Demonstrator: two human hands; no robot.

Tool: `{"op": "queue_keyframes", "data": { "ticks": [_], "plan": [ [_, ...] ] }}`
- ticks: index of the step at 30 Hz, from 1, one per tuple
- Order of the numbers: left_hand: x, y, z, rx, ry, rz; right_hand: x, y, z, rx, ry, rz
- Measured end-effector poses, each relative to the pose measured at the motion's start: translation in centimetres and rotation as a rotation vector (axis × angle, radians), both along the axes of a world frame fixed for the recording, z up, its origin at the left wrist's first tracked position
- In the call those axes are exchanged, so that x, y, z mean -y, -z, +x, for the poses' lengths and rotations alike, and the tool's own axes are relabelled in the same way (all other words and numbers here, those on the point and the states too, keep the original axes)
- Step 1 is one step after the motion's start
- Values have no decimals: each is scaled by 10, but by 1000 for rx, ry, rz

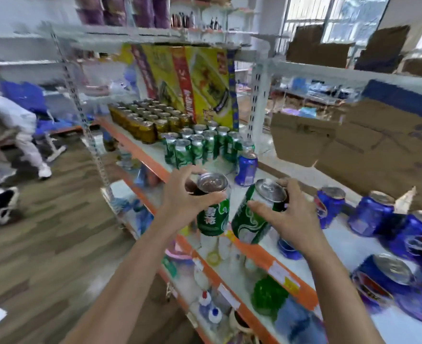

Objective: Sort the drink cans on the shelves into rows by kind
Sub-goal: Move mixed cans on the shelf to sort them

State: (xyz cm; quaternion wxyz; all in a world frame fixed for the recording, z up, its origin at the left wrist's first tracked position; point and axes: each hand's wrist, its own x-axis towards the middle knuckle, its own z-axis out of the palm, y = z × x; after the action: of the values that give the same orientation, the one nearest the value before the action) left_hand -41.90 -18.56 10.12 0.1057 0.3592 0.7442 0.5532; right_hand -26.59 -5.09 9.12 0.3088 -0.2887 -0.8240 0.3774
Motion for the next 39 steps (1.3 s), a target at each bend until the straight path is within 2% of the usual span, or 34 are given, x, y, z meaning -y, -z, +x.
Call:
{"op": "queue_keyframes", "data": {
  "ticks": [6,10,13,17,21,24,29,33,39],
  "plan": [
    [-5,29,-61,60,18,-29,8,19,-61,76,32,-48],
    [-34,43,-90,27,9,-17,-10,25,-83,115,83,-44],
    [-63,45,-114,-10,81,-50,-29,29,-103,124,114,-59],
    [-110,52,-158,-114,160,-176,-67,39,-145,195,107,-38],
    [-157,48,-208,-243,228,-265,-108,36,-192,336,77,114],
    [-185,33,-237,-409,291,-356,-134,25,-218,413,61,212],
    [-227,21,-277,-618,452,-496,-168,11,-253,760,33,388],
    [-259,25,-296,-707,559,-552,-180,18,-269,826,87,388],
    [-280,34,-311,-810,637,-532,-183,26,-285,874,179,344]
  ]
}}
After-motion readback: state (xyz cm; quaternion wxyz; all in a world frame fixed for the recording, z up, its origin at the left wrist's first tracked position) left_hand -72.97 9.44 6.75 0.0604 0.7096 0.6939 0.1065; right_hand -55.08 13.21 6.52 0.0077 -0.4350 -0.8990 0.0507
